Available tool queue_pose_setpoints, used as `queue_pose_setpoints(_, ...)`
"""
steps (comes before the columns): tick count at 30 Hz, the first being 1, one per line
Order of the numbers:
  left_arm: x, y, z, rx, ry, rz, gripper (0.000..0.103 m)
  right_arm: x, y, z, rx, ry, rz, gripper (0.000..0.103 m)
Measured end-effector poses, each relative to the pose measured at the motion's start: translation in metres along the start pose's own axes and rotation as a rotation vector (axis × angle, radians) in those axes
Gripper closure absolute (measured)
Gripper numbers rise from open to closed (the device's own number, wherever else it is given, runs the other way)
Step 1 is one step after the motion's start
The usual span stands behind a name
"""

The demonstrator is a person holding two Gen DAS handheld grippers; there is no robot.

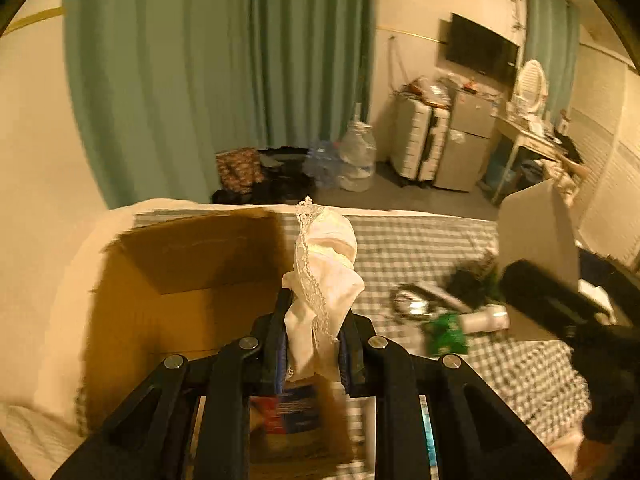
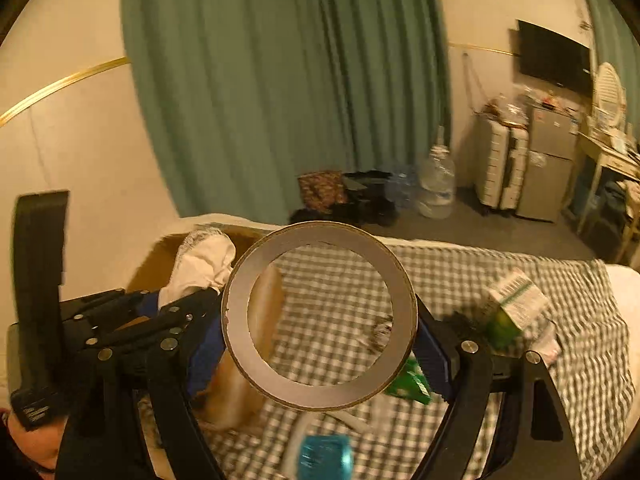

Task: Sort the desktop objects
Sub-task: 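Carry the tape roll and tissue to the cardboard box and release them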

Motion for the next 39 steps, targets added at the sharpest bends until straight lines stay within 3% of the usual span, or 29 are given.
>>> queue_pose_setpoints(6, 0.082, 0.012, -0.013, -0.001, 0.115, 0.105, 0.083, 0.059, -0.018, -0.003, 0.051, -0.017, 0.127, 0.021)
queue_pose_setpoints(8, 0.095, 0.010, -0.021, 0.012, 0.125, 0.121, 0.083, 0.079, -0.028, -0.014, 0.094, -0.045, 0.178, 0.021)
queue_pose_setpoints(15, 0.120, 0.006, -0.045, 0.037, 0.135, 0.157, 0.079, 0.112, -0.051, -0.034, 0.159, -0.042, 0.217, 0.020)
queue_pose_setpoints(16, 0.121, 0.005, -0.046, 0.036, 0.142, 0.164, 0.067, 0.114, -0.053, -0.034, 0.169, -0.051, 0.225, 0.020)
queue_pose_setpoints(17, 0.123, 0.005, -0.047, 0.030, 0.157, 0.163, 0.047, 0.119, -0.058, -0.033, 0.187, -0.060, 0.247, 0.018)
queue_pose_setpoints(19, 0.124, 0.009, -0.048, 0.015, 0.177, 0.170, 0.022, 0.120, -0.068, -0.028, 0.201, -0.084, 0.239, 0.008)
queue_pose_setpoints(20, 0.126, 0.012, -0.047, -0.001, 0.179, 0.181, 0.015, 0.117, -0.073, -0.025, 0.207, -0.106, 0.220, 0.006)
queue_pose_setpoints(22, 0.127, 0.015, -0.045, -0.010, 0.165, 0.204, 0.011, 0.114, -0.079, -0.020, 0.224, -0.156, 0.232, 0.006)
queue_pose_setpoints(29, 0.104, 0.021, -0.038, 0.002, 0.138, 0.178, 0.009, 0.079, -0.063, -0.013, 0.213, -0.260, 0.197, 0.005)
queue_pose_setpoints(39, 0.008, 0.021, -0.006, -0.028, 0.139, 0.091, 0.000, -0.065, -0.026, 0.003, 0.122, -0.309, -0.061, 0.005)
Point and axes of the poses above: each gripper's, at about its wrist camera, not at the fingertips, and y roughly against the way its jaws point, x to its left, z to its top, the point moved 10 cm from there along -y, roughly the way its jaws point, and after that the axes turned 9 degrees about -x, right-handed, at the moved point
